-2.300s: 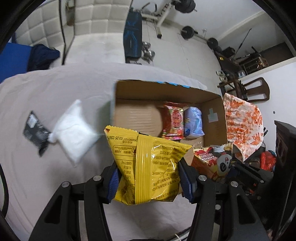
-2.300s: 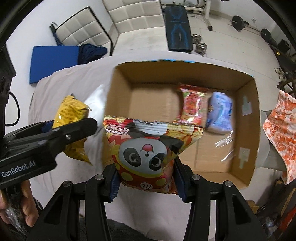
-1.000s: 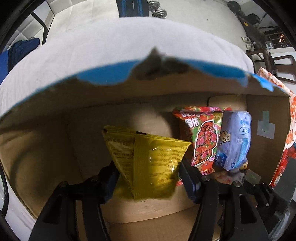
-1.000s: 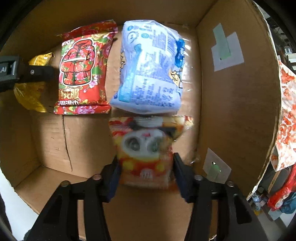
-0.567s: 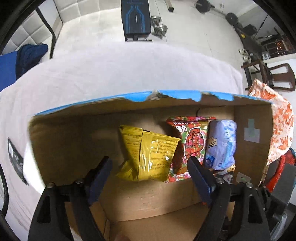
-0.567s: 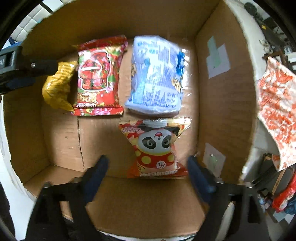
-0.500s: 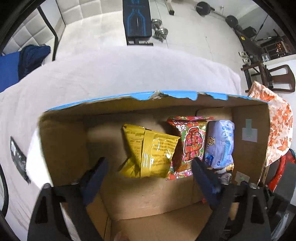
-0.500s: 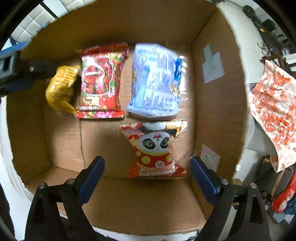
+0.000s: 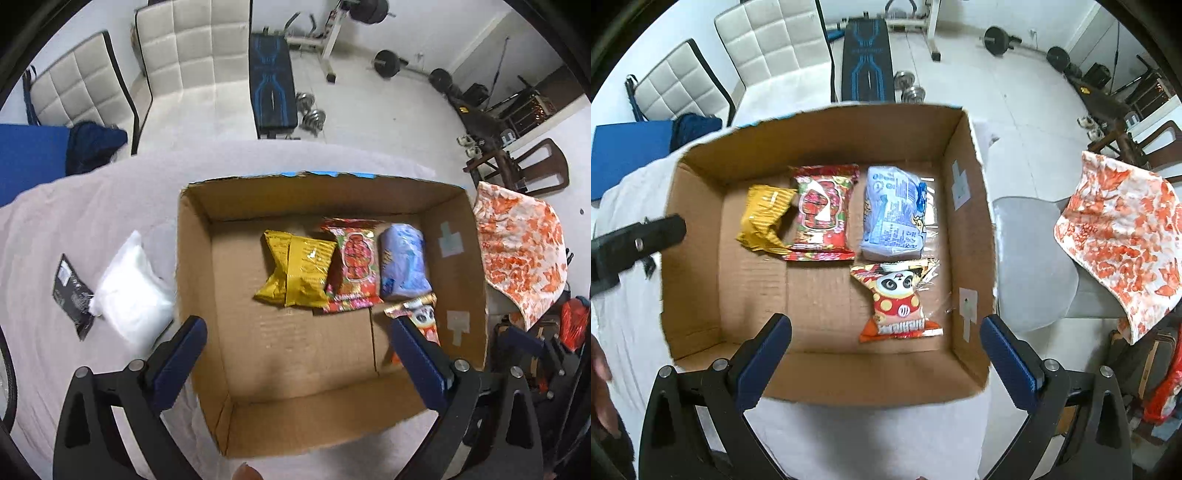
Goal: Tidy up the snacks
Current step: 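Open both tools to release the bags in the box and withdraw, then grasp the black packet with left tool while right tool grasps white plastic bag, then carry the black packet with left tool while right tool carries white bag to box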
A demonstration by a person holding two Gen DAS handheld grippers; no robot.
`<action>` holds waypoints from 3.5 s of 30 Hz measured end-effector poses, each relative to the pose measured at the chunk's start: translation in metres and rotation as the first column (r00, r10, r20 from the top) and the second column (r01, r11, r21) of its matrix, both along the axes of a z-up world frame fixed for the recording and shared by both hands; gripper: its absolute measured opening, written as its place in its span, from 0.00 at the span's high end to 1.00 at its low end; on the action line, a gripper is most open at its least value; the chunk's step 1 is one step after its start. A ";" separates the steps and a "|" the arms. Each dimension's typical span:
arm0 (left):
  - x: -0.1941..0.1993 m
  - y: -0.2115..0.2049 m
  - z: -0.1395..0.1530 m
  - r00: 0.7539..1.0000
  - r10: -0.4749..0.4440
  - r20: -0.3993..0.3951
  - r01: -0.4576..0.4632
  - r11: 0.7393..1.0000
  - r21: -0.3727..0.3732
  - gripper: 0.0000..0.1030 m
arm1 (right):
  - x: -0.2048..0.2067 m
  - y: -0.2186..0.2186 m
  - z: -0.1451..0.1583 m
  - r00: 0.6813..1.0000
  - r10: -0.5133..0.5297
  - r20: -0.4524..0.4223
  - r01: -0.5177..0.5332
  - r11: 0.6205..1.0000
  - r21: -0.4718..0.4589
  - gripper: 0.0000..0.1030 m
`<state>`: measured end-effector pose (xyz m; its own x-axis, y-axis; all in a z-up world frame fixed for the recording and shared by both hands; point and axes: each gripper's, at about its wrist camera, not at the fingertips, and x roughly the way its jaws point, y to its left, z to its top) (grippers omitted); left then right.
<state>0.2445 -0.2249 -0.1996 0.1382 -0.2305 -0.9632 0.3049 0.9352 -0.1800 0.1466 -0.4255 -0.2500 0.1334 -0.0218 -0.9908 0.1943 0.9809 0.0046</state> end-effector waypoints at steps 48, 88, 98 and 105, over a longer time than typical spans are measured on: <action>0.025 0.342 -0.004 0.934 0.357 0.030 -0.357 0.921 0.155 0.01 | 0.119 0.336 -0.029 0.988 0.152 -0.038 -0.142 0.971 0.194 0.00; 0.051 0.295 -0.168 0.968 0.161 -0.190 -0.100 0.950 0.295 0.46 | 0.169 0.375 -0.174 0.942 0.151 -0.301 -0.134 0.988 0.077 0.18; -0.012 0.325 -0.168 0.959 0.203 -0.199 -0.144 0.950 0.277 0.43 | 0.134 0.394 -0.178 0.939 0.168 -0.302 -0.126 0.980 0.153 0.16; -0.026 0.357 -0.173 0.951 0.238 -0.195 -0.186 0.950 0.251 0.45 | 0.139 0.407 -0.181 0.942 0.193 -0.274 -0.160 0.977 0.140 0.19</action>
<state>0.2187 0.1316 -0.3722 -0.0618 0.0093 -0.9980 0.0718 0.9974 0.0048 0.2859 -0.0181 -0.4309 -0.1635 0.0918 -0.9823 0.0275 0.9957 0.0885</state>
